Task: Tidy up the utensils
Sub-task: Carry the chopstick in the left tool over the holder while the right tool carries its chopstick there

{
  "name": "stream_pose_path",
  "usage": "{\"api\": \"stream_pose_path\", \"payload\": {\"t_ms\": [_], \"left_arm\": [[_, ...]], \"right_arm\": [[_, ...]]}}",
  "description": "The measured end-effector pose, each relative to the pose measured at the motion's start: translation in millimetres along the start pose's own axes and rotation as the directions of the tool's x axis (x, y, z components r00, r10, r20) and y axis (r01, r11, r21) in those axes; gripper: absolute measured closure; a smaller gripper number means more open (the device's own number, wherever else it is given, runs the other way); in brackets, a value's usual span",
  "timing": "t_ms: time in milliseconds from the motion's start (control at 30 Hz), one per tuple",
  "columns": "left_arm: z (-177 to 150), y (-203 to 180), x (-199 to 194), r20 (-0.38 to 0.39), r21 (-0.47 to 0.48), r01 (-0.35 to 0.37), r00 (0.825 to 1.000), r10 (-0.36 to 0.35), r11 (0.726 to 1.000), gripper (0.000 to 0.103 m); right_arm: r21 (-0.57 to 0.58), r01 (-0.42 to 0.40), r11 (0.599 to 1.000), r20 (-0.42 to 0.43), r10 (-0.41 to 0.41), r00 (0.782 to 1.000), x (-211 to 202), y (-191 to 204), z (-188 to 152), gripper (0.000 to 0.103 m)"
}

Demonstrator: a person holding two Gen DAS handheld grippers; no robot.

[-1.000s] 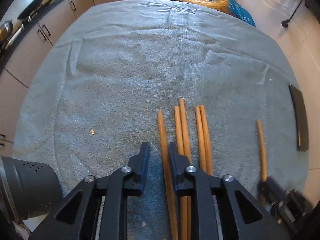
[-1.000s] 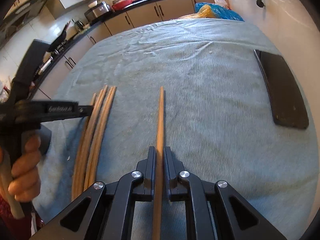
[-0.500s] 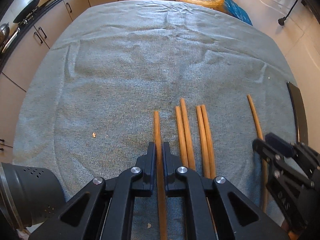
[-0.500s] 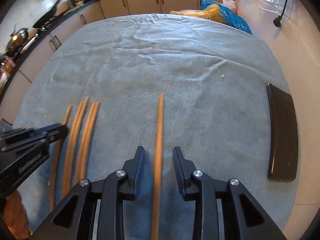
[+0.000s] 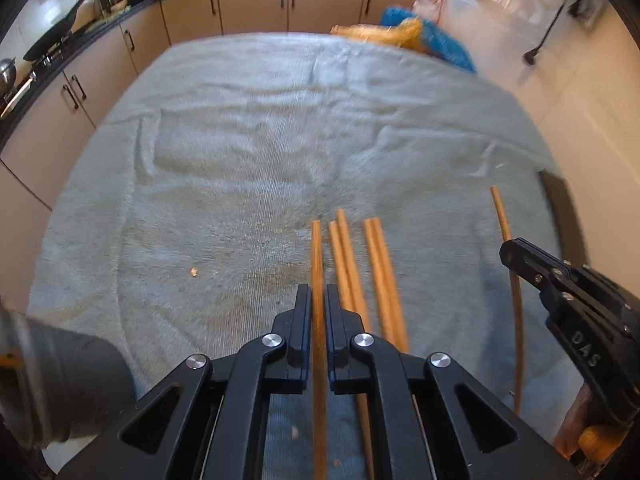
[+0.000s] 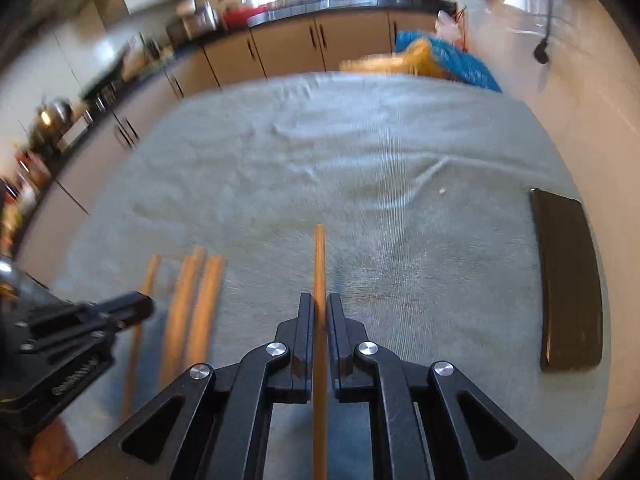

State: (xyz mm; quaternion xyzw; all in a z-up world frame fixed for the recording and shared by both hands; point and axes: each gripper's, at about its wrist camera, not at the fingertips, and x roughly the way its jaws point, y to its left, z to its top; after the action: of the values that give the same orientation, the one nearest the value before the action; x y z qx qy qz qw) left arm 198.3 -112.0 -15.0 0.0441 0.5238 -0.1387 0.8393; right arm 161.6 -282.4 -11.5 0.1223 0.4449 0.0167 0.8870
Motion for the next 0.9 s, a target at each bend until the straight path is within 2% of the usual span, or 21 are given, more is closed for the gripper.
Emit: {"api": "stream_pose_path", "payload": {"t_ms": [100,233,433,633,900], "left_arm": [[-7,-2,-30,0.064,0.009,0.032,0.997,-0.032,0.999,0.097],[-24,-5,-70,0.155,0.035,0.053,0.986,-0.058,0.998,0.097],[-53,-4,-129,0.276,0.089,0.073,0.956,-0.095,0.993,0.097],[-71,4,-160,0.321,0.109,0.088,0.94,-0.119,0.99,0.097],[-79,17,-180,0.345,0.106,0.109,0.928,-0.14,0.988,0.097]], "right_arm": [[0.018,-0.047,0.999,0.095,0.045,0.994,-35,1,-10,0.096],[0.009,-0.065,0.998,0.227,0.061,0.972,-86,7,-32,0.096],[-0.007,-0.082,0.997,0.348,0.079,0.934,-135,18,-67,0.096],[-0.022,-0.085,0.996,0.414,0.087,0.906,-165,31,-89,0.096],[-0.044,-0.082,0.996,0.454,0.093,0.886,-184,48,-96,0.096]]}}
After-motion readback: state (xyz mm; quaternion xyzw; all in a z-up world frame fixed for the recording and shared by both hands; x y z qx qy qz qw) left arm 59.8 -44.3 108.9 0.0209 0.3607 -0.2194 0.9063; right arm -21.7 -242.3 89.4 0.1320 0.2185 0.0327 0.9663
